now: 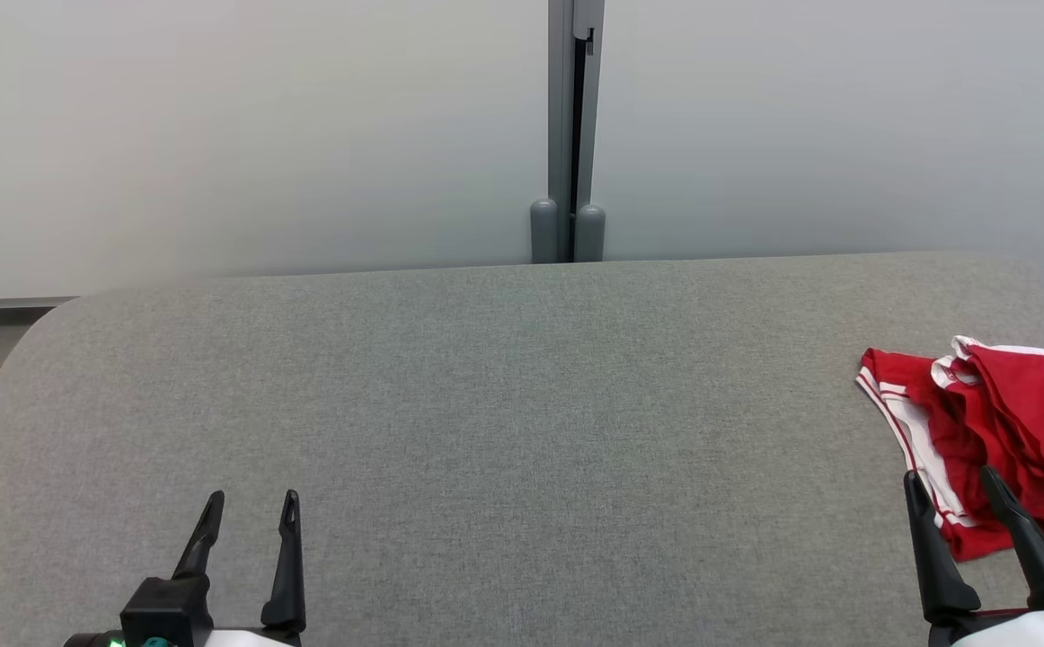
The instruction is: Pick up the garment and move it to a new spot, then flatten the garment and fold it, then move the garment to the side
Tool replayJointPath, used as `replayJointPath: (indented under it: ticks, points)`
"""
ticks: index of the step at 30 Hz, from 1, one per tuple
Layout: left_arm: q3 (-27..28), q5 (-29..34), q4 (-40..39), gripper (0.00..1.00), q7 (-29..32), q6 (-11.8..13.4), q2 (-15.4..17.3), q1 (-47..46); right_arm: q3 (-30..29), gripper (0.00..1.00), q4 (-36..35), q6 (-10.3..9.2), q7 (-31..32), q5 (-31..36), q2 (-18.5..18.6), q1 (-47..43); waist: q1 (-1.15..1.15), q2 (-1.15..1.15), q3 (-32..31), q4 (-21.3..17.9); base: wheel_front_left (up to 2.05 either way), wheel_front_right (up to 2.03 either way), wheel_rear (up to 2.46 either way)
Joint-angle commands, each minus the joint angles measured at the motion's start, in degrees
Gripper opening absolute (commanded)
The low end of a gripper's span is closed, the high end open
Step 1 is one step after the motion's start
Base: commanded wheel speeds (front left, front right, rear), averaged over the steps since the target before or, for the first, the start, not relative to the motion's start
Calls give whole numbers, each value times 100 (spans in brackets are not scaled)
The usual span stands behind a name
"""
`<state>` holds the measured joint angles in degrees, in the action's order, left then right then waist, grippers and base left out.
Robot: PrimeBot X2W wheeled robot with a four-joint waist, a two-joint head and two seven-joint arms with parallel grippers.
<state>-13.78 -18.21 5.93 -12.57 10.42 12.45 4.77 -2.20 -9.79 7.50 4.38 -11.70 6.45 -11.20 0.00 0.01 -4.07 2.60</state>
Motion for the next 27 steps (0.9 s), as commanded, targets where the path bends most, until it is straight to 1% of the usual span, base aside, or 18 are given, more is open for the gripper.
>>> replayJointPath:
  ticks: [1, 3, 13, 18, 27]
  points:
    - [-11, -7, 1, 100, 22, 40, 49, 83, -3, 100, -4, -3, 35, 28, 3, -68, 0, -1, -47, 22, 0, 0, 0]
    - [-16, -6, -20, 100, 35, 72, 59, 102, 2, 100, -13, -3, 49, 29, 5, -79, 0, -1, -70, 10, 0, 0, 0]
    - [-91, -15, 48, 100, 79, 82, 42, 46, -66, 100, -17, -3, 93, 74, 0, -53, 0, -1, -97, -7, 0, 0, 0]
    - [-109, -52, 150, 100, 69, 34, 76, -46, -20, 100, 25, -3, 61, 38, -21, -4, 0, -1, -119, -18, 0, 0, 0]
    - [-176, -13, 189, 100, 108, 84, 83, -89, -6, 100, 42, -3, 21, -35, -4, 40, 0, -1, -111, -57, 0, 0, 0]
